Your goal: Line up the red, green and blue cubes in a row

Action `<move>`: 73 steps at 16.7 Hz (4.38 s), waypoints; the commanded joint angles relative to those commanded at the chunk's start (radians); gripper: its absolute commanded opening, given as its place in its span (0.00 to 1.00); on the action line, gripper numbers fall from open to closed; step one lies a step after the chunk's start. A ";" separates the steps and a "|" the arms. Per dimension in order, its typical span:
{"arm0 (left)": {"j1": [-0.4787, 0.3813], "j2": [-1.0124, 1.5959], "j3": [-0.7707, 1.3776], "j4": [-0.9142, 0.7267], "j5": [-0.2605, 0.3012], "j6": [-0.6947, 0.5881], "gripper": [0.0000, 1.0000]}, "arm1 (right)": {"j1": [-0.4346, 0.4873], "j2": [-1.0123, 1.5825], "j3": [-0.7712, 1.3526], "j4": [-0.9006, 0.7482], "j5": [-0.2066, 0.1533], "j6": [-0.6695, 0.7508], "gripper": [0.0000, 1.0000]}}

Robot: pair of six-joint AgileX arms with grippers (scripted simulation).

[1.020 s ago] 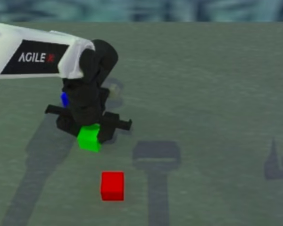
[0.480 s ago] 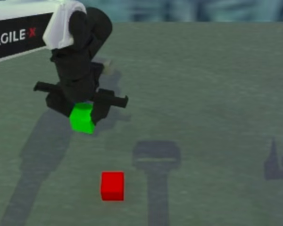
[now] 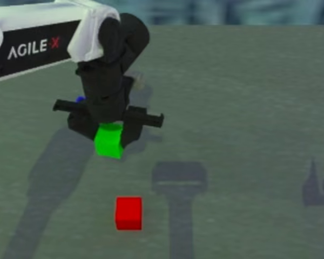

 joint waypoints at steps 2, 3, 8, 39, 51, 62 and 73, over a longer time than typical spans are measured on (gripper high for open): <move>-0.066 -0.001 0.007 -0.013 -0.001 -0.110 0.00 | 0.000 0.000 0.000 0.000 0.000 0.000 1.00; -0.103 -0.003 0.009 -0.021 -0.001 -0.174 0.00 | 0.000 0.000 0.000 0.000 0.000 0.000 1.00; -0.287 -0.023 0.016 -0.048 -0.003 -0.487 0.00 | 0.000 0.000 0.000 0.000 0.000 0.000 1.00; -0.366 0.041 -0.151 0.195 -0.003 -0.595 0.75 | 0.000 0.000 0.000 0.000 0.000 0.000 1.00; -0.364 0.040 -0.150 0.194 -0.003 -0.595 1.00 | 0.000 0.000 0.000 0.000 0.000 0.000 1.00; -0.347 -0.048 0.008 -0.052 -0.004 -0.599 1.00 | 0.000 0.000 0.000 0.000 0.000 0.000 1.00; -0.140 0.122 0.243 -0.136 -0.001 -0.258 1.00 | 0.000 0.000 0.000 0.000 0.000 0.000 1.00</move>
